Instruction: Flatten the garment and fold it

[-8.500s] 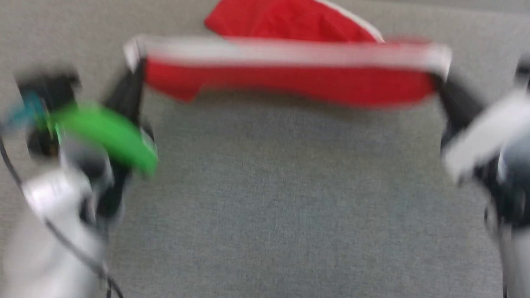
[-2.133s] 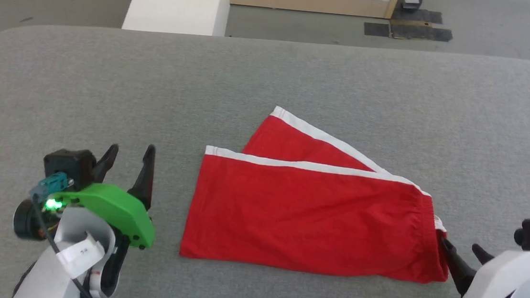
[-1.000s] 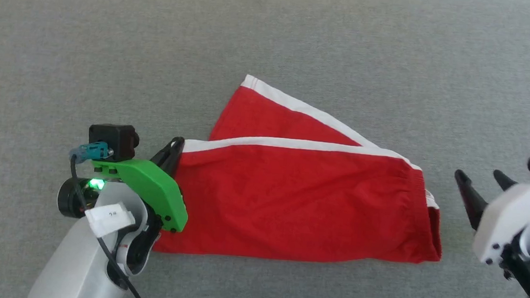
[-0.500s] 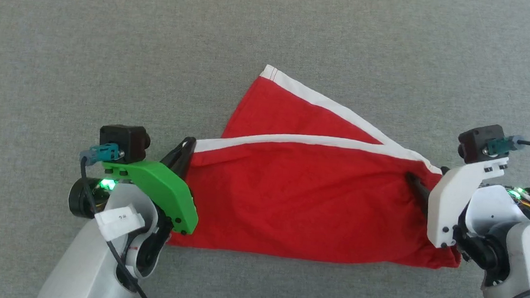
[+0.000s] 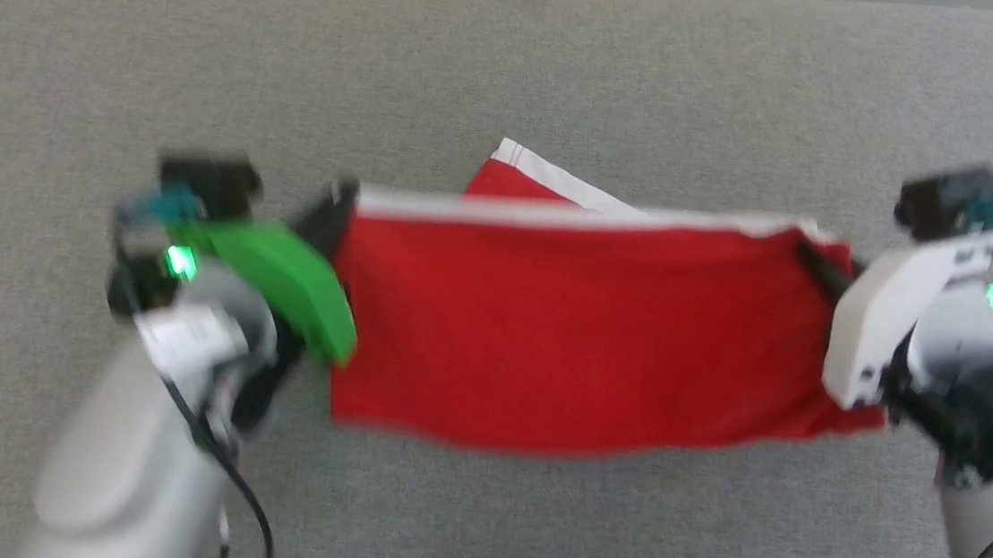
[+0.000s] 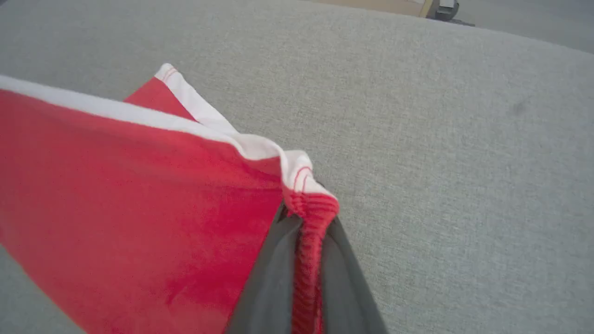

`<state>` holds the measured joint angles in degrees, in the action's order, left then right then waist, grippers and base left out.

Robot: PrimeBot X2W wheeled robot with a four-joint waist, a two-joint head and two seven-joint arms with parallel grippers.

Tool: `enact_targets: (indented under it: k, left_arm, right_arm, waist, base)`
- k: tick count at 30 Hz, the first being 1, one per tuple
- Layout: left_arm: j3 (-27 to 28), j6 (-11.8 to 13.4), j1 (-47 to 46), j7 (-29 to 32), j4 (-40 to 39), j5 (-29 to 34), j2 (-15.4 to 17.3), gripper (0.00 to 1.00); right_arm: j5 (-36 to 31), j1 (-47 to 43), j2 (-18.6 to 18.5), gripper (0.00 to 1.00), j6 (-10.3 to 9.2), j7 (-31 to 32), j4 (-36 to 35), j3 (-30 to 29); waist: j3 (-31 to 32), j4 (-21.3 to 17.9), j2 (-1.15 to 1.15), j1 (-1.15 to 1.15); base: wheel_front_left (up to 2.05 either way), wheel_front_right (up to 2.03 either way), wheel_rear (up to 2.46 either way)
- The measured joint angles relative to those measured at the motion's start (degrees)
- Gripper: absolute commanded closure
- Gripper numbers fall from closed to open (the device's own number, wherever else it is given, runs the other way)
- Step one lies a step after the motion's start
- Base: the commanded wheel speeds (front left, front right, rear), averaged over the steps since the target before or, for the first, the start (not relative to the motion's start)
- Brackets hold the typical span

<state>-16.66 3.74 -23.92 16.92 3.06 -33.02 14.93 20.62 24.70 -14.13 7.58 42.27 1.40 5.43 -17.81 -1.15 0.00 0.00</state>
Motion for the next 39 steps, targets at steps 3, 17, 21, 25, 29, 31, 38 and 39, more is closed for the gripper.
enact_targets:
  k: [3,17,21,25,29,31,38,39]
  left_arm:
    - [1.4,-1.5,-8.5,1.9,2.1,-0.4,2.0,1.0]
    - [10.5,-0.1,-49.0,-7.6,19.4,-0.7,3.0,1.0]
    - [11.3,-3.3,-51.6,-12.6,20.9,-1.4,3.0,1.0]
    - [9.3,-6.0,-48.1,-15.4,19.6,-1.2,2.6,1.0]
    - [6.9,-6.5,-36.8,-17.1,17.4,-0.4,1.9,1.0]
    - [6.8,-6.5,-30.2,-17.6,16.0,-1.0,1.2,1.0]
    - [6.8,-3.6,-4.1,-17.8,7.6,-3.1,1.0,1.0]
    - [6.8,-2.9,-0.4,-17.2,6.0,-3.5,1.0,1.0]
  right_arm:
    - [5.0,6.7,-0.3,1.0,0.0,3.6,-1.2,0.2]
    - [3.2,54.2,7.2,1.0,0.0,-8.9,18.7,0.4]
    - [3.5,56.7,7.7,1.0,-0.01,-14.9,22.9,0.0]
    - [6.2,52.6,5.8,1.0,0.0,-17.7,23.4,3.5]
    - [11.5,41.5,2.9,1.0,-0.01,-20.1,20.2,7.7]
    - [13.7,35.4,1.3,1.0,-0.01,-21.3,17.8,9.4]
    - [22.3,12.6,-2.6,1.0,-0.01,-25.2,7.8,13.1]
    - [23.1,9.3,-3.5,1.0,-0.01,-25.4,6.1,13.6]
  waist:
    - [0.2,0.3,0.0,0.0]
    - [-4.3,1.5,0.0,0.01]
    - [-4.6,2.9,0.0,0.01]
    - [-4.1,4.3,0.0,0.01]
    - [-2.8,5.1,0.0,0.01]
    - [-2.0,5.3,0.0,0.01]
    - [1.8,5.3,0.0,0.01]
    - [2.5,5.3,0.0,0.0]
  base:
    - [0.0,0.0,0.0]
    - [0.0,0.0,0.0]
    - [0.0,0.0,0.0]
    - [0.0,0.0,0.0]
    - [0.0,0.0,0.0]
    - [0.0,0.0,0.0]
    - [0.0,0.0,0.0]
    - [0.0,0.0,0.0]
